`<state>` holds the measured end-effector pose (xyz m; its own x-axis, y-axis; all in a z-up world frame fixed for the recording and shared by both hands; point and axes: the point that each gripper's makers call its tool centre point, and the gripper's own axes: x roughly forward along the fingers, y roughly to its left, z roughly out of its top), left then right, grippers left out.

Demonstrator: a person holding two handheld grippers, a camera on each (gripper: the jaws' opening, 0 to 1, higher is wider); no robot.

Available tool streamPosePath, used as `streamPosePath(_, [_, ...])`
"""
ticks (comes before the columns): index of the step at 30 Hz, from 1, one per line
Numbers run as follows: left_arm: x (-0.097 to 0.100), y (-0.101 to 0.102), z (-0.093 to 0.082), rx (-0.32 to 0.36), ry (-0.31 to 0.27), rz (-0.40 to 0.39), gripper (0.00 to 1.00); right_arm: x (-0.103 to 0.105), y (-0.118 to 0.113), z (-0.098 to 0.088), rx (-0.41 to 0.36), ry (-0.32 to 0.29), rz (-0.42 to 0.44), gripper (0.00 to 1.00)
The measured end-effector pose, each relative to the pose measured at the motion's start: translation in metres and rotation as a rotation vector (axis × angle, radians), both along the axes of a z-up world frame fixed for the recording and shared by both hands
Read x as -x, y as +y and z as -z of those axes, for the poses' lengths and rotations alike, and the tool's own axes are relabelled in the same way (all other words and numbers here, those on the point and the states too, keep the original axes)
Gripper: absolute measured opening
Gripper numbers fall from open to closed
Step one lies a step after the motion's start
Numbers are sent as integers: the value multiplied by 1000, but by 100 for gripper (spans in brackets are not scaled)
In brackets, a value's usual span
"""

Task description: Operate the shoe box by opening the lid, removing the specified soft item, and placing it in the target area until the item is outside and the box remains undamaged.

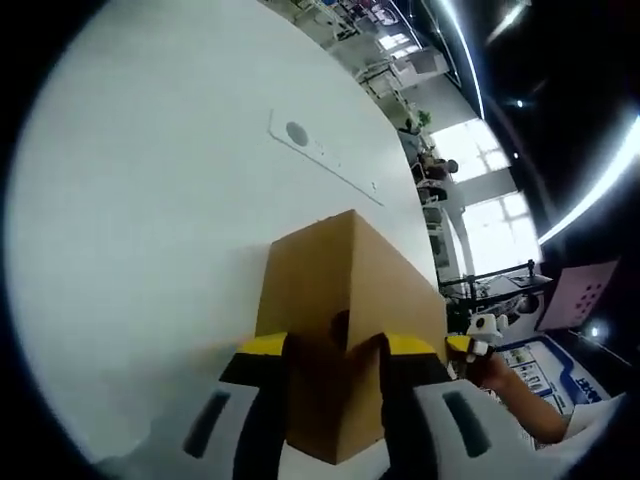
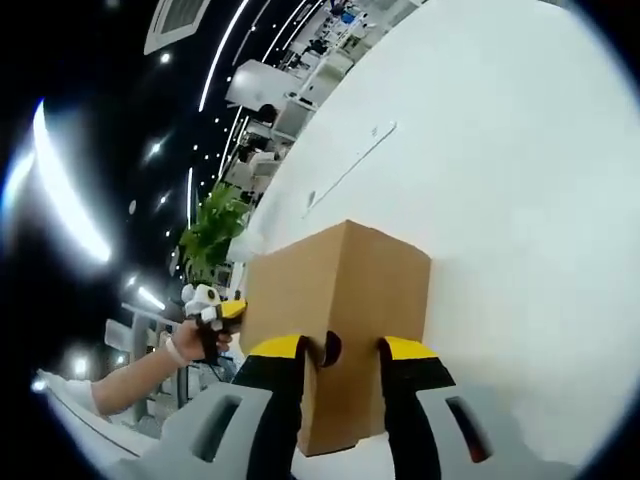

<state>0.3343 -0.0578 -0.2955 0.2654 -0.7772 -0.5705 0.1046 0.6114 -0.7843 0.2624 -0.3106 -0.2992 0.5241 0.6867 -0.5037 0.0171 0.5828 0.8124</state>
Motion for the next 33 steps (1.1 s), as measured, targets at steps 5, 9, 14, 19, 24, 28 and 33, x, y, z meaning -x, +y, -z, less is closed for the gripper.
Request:
streamPosePath(5, [0,0,0,2,-2,-14,34,1,0,0,-2,-3,6,29])
streamPosePath(9, [3,-1,-2,-4,0,-20,34,-1,0,-1,12,5,-4,29])
streamPosePath(14, [6,0,-2,-5,-6,-38,34,-2,0,-1,18,6,-8,29])
streamPosePath(19, [0,3,0,-6,0,-50,34,-3,0,-1,20,2,-11,29])
streamPosePath(24, [19,-9,-14,-16,-3,-50,34,-4,0,-1,21,0,-19,29])
streamPosePath(28, [23,-10,-16,-10,-3,-62,34,-6,0,-1,21,1,-27,29])
streamPosePath(33, [27,-13,-19,-6,-10,-75,34,-7,-1,-1,25,-3,-33,29])
